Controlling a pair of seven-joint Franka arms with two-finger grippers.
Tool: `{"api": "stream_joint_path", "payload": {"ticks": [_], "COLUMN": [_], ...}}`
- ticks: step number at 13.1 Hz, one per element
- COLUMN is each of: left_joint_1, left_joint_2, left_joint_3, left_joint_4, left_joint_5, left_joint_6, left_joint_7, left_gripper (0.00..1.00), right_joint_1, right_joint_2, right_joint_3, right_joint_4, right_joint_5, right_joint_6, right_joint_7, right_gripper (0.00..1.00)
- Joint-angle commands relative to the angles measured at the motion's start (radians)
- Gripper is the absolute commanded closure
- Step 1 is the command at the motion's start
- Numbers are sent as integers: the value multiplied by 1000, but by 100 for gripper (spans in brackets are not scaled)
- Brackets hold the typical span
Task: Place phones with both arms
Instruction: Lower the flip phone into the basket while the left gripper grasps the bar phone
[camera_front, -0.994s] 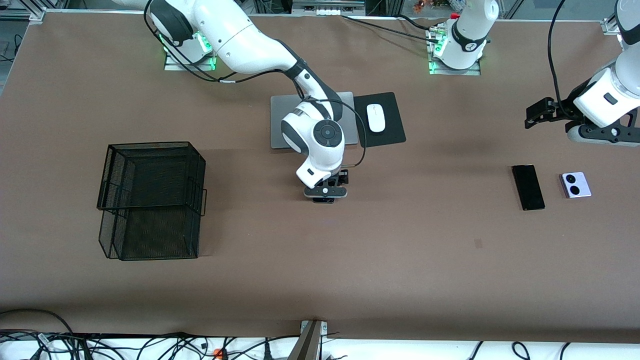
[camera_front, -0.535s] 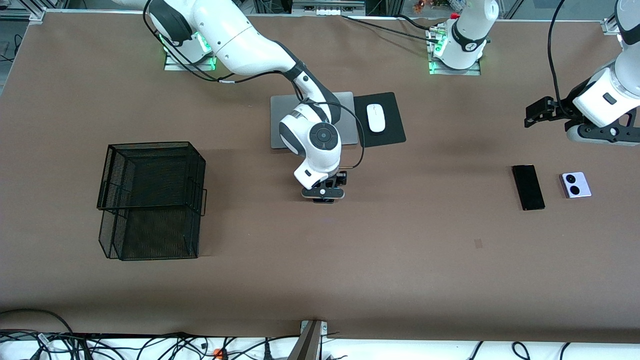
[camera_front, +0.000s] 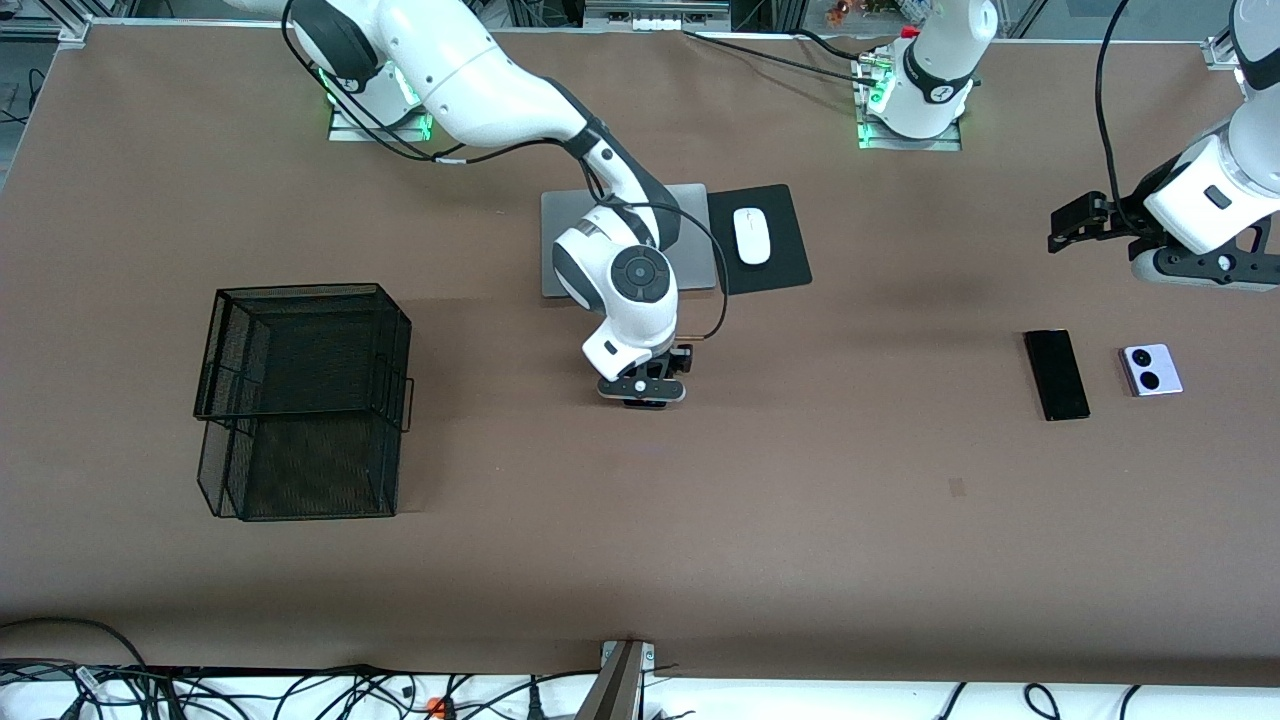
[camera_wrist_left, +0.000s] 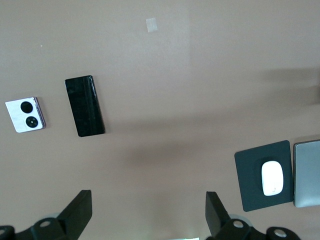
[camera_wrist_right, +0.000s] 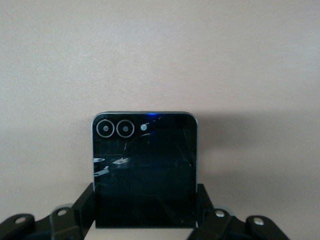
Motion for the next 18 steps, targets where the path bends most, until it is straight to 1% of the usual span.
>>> {"api": "stream_joint_path", "payload": {"ticks": [1,3,5,6,7,8,9,10,11,12,13,14,15,16,17,18], "left_joint_1": [22,50,70,90,114,128,140,159,162,177,205,217,238,252,283,318], "left_joint_2": [-14,10,45,90,149,195,246,310,367,424,468,510,535,564,608,646], "left_joint_3": [5,4,5,5,5,7,7,4,4,4,2,2,2,2,2,-8], "left_joint_4": [-5,-2,-2,-2,6,24,58,91,118,130,129,124,110,89,81,60], "left_joint_5": [-17,-17,-8,-6,-5,0,50,142,193,213,201,186,164,164,162,158], "left_joint_6": [-27,-18,28,57,75,80,100,138,172,210,229,259,343,427,506,572], "left_joint_7": [27,27,16,22,30,33,33,35,35,50,126,148,168,199,232,243], "left_gripper": [0,0,0,0,0,0,0,0,0,0,0,0,0,0,0,0], "right_joint_1": [-23,-40,-80,-107,-115,-118,-118,-118,-118,-118,-118,-118,-118,-118,-120,-123], "right_joint_2": [-148,-230,-322,-372,-430,-498,-578,-663,-742,-805,-845,-877,-902,-914,-908,-893], "right_joint_3": [3,0,-3,-33,-79,-138,-191,-243,-283,-335,-392,-444,-504,-556,-604,-633], "right_joint_4": [-1,21,16,-20,-78,-170,-283,-417,-532,-635,-709,-778,-841,-887,-909,-929], "right_joint_5": [31,58,49,49,54,60,63,63,61,58,57,57,52,49,48,48], "right_joint_6": [-188,-301,-406,-456,-466,-457,-422,-370,-319,-279,-250,-215,-167,-121,-87,-43], "right_joint_7": [-24,-26,-94,-174,-263,-342,-421,-497,-550,-600,-653,-703,-764,-840,-886,-908], "right_gripper": [98,98,98,98,98,98,98,98,98,98,98,98,98,98,98,98]}}
